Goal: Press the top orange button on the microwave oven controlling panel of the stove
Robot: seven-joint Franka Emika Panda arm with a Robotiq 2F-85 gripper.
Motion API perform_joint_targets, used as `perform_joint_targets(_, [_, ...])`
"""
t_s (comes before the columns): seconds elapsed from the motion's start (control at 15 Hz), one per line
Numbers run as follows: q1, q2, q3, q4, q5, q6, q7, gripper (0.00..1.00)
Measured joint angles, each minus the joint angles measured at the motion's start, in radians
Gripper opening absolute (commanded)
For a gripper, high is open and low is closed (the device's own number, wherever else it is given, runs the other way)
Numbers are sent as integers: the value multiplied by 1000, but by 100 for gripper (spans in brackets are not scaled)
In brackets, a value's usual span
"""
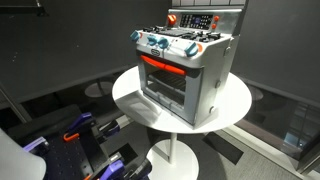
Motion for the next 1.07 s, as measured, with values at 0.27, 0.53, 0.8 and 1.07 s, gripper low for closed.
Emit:
perform_joint_targets(0.27, [-16,26,-2,31,-36,38,5,100])
perform_joint_targets(0.53, [-49,81,-4,86,-85,66,31,100])
perform_joint_targets(0.8, [-84,148,-13,133,-144,105,70,100])
perform_joint_targets(1.07, [-109,217,-30,159,-200,152,112,100])
